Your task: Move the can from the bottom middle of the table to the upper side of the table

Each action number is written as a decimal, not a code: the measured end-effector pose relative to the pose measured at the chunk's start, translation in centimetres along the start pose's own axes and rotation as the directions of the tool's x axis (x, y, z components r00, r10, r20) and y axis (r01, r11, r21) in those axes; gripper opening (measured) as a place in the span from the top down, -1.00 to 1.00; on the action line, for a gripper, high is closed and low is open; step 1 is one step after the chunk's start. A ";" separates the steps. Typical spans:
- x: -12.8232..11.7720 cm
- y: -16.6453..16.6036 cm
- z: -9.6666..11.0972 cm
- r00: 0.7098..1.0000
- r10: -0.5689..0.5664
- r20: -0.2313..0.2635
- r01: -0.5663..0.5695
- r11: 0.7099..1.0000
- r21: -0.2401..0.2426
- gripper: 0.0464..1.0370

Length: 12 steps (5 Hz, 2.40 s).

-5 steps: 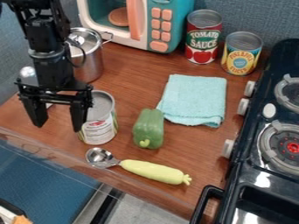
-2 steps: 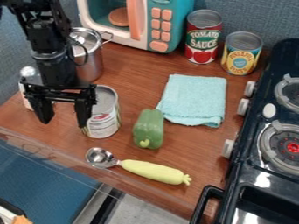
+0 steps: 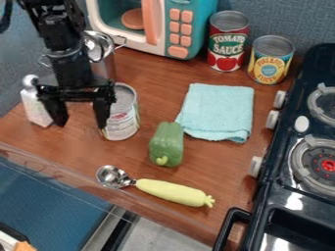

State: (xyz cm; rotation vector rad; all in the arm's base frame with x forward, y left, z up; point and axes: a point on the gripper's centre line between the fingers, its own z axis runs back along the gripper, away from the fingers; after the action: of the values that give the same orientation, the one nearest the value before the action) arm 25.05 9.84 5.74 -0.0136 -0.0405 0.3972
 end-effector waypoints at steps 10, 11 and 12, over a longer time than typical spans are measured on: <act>8.7 -2.4 -0.5 0.980 0.172 0.098 -0.171 0.985 -0.017 -0.92; 9.2 -2.6 -0.5 0.979 0.175 0.106 -0.174 0.985 -0.011 -0.92; 9.9 -3.3 -0.6 0.978 0.172 0.116 -0.171 0.985 -0.015 -0.92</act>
State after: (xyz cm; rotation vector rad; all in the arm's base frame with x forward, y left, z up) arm 35.47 10.60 5.55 0.0019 -0.1570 0.5702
